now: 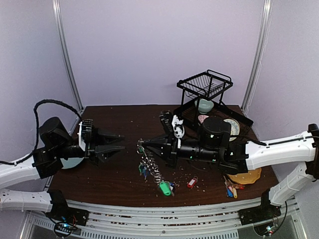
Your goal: Put the keys on the keyring
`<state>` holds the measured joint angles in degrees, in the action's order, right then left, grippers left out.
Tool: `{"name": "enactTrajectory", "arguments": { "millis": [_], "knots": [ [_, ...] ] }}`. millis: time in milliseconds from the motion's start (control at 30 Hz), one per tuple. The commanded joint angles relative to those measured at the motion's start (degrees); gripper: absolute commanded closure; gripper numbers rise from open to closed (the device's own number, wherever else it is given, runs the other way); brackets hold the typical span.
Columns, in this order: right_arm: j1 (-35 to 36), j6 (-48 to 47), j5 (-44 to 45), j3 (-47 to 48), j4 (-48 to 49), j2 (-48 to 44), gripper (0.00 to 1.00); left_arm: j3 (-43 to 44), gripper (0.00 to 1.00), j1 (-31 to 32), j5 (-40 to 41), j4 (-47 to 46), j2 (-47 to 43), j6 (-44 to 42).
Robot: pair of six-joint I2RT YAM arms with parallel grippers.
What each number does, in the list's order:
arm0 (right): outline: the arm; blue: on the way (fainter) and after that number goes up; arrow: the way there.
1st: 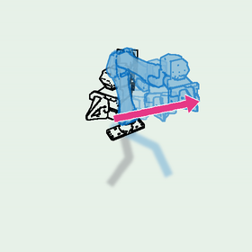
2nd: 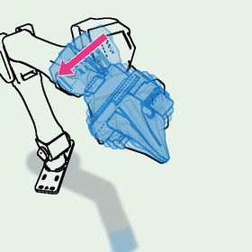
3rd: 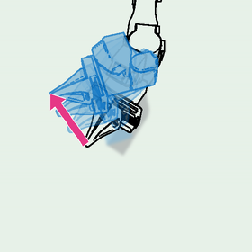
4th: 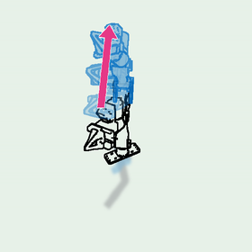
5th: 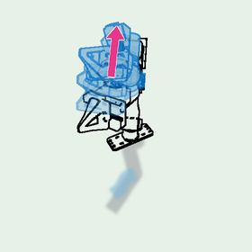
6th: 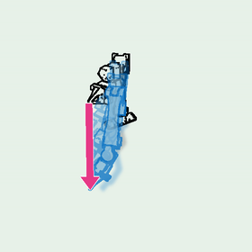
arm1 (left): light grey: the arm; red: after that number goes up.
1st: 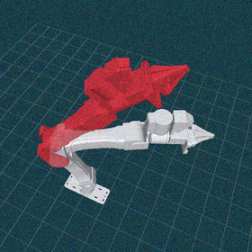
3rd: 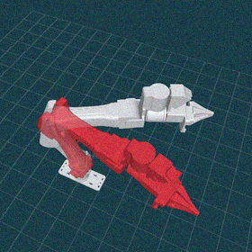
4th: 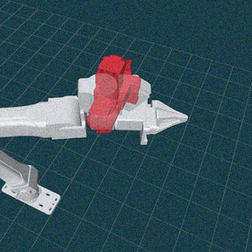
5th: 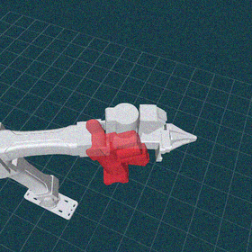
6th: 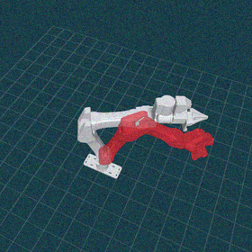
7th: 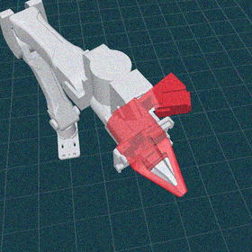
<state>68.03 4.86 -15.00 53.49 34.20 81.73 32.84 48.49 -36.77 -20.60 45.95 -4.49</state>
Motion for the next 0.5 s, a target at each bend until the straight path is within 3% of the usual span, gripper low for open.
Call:
{"name": "enactTrajectory", "arguments": {
  "millis": [0, 167, 467],
  "knots": [
    [-0.41, -0.83, -4.44, 1.77, 10.87, -0.44, 1.00, 2.66, 0.70, 0.16, -0.98, -0.18, 2.85, -2.69],
    [-0.52, -0.70, -6.96, 1.44, 12.49, -0.29, 1.00, 2.81, 0.72, 0.16, -2.42, 0.30, 4.31, -2.51],
    [-0.55, -1.66, -4.99, 2.89, 10.98, 0.82, 1.00, 0.50, 0.67, 0.12, -8.49, -2.66, 5.15, -1.30]
  ]
}}
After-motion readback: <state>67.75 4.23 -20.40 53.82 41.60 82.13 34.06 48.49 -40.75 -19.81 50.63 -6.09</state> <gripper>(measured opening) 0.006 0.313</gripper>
